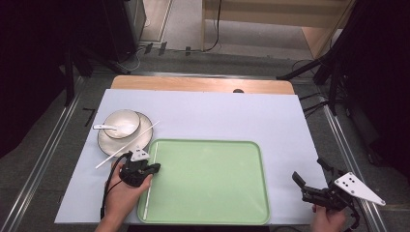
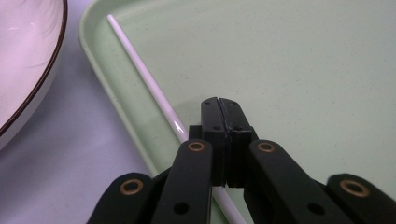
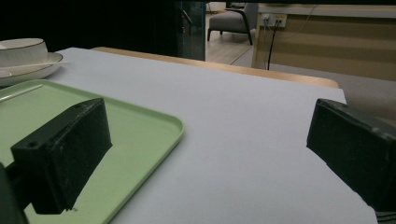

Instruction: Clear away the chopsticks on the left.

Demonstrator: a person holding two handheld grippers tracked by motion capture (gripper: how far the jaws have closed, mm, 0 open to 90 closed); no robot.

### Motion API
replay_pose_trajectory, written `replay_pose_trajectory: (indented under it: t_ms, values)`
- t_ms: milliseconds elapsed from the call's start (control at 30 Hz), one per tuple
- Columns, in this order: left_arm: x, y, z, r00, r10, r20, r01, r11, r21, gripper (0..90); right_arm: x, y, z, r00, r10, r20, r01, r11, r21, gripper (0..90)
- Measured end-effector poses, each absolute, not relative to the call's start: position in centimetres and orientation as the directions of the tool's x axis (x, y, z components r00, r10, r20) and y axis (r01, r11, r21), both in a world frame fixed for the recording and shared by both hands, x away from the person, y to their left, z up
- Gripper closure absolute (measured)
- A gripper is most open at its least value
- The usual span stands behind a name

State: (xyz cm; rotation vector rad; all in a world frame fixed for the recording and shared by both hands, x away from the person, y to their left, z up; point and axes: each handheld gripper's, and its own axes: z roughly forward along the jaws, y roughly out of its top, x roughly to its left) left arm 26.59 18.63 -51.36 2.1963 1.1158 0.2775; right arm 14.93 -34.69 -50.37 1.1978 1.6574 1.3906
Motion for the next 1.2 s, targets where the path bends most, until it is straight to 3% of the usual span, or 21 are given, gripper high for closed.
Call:
replay_pose_trajectory:
  t_ms: [200,433,567,600,633,667,800,900,1067,1133,1200]
  values:
    - [26.6,18.8,-51.0,0.634,0.764,-0.117,0.633,-0.426,0.647,85.3,15.0,-34.7,-50.4,-0.367,0.928,0.066,0.228,0.021,0.973,0.1]
    - [27.5,21.9,-48.3,0.63,0.763,-0.146,0.617,-0.378,0.69,68.2,14.9,-34.9,-50.4,-0.365,0.928,0.071,0.229,0.015,0.973,0.1]
    - [27.8,23.3,-47.5,0.643,0.761,-0.083,0.576,-0.41,0.707,49.4,15.0,-34.8,-50.4,-0.367,0.927,0.073,0.233,0.016,0.972,0.1]
    - [27.9,23.8,-47.2,0.642,0.762,-0.084,0.58,-0.411,0.704,49.4,15.0,-34.8,-50.4,-0.367,0.927,0.073,0.233,0.016,0.972,0.1]
    - [28.0,24.4,-46.9,0.638,0.765,-0.088,0.584,-0.406,0.702,37.5,15.0,-34.8,-50.4,-0.367,0.927,0.072,0.233,0.017,0.972,0.1]
    - [28.1,25.1,-46.6,0.624,0.777,-0.086,0.588,-0.394,0.706,31.2,15.1,-34.7,-50.4,-0.367,0.927,0.07,0.232,0.018,0.973,0.1]
    - [28.7,26.5,-46.3,0.588,0.805,-0.074,0.611,-0.383,0.693,17.9,15.1,-34.6,-50.4,-0.369,0.927,0.069,0.234,0.021,0.972,0.1]
    - [29.0,27.0,-46.3,0.569,0.821,-0.048,0.615,-0.387,0.687,18.3,15.1,-34.6,-50.4,-0.368,0.927,0.072,0.237,0.019,0.971,0.1]
    - [29.9,27.8,-46.7,0.525,0.851,-0.016,0.627,-0.374,0.683,41.7,15.1,-34.6,-50.5,-0.371,0.926,0.07,0.237,0.022,0.971,0.1]
    - [30.3,28.1,-47.1,0.517,0.854,-0.047,0.644,-0.353,0.679,43.8,15.1,-34.6,-50.5,-0.371,0.926,0.07,0.238,0.022,0.971,0.1]
    - [30.9,28.1,-47.7,0.536,0.841,-0.069,0.652,-0.361,0.667,52.0,15.1,-34.6,-50.5,-0.371,0.926,0.072,0.24,0.021,0.97,0.1]
